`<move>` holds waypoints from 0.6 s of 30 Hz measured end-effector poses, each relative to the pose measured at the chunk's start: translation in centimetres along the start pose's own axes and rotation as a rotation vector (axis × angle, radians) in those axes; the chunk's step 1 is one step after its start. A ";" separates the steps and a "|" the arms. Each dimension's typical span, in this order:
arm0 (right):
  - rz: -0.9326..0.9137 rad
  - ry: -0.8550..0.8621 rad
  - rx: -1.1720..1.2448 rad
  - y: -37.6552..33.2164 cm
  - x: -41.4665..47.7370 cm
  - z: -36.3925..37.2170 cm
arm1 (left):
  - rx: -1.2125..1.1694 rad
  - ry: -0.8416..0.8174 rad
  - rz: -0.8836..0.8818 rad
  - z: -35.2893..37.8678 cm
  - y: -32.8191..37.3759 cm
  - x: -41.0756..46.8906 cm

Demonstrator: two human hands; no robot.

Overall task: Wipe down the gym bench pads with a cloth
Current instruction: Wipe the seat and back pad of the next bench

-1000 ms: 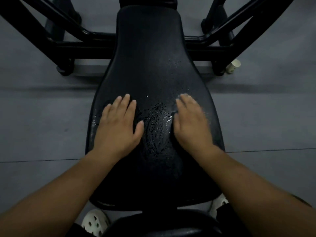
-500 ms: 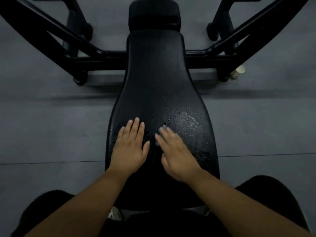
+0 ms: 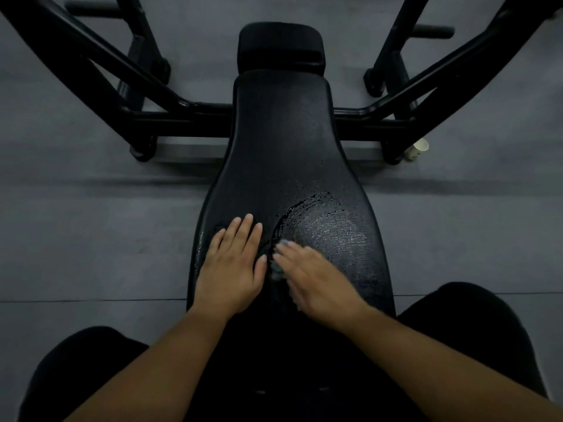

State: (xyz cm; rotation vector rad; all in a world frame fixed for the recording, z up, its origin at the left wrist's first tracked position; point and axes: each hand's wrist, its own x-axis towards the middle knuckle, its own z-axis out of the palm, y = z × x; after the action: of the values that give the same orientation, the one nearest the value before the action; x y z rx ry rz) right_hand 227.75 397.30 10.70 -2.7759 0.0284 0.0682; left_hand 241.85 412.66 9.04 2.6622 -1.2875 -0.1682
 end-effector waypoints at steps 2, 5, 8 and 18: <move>0.093 0.009 -0.078 3.6 -0.3 -0.9 | -0.002 -0.005 -0.001 -0.1 0.0 -0.1; 0.507 0.202 -0.048 6.9 3.6 -1.8 | 0.012 -0.014 -0.003 0.0 0.0 -0.1; 0.421 0.236 -0.005 3.0 5.2 -0.3 | 0.019 -0.022 -0.003 0.0 -0.2 0.0; 0.530 0.257 -0.069 8.3 5.7 -2.0 | 0.056 -0.043 -0.014 0.0 0.0 0.3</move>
State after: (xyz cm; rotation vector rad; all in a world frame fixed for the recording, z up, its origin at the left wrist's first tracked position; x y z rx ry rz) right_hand 233.25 388.79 9.29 -2.7473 0.8374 -0.1551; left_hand 242.08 412.45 9.07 2.7296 -1.3049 -0.1948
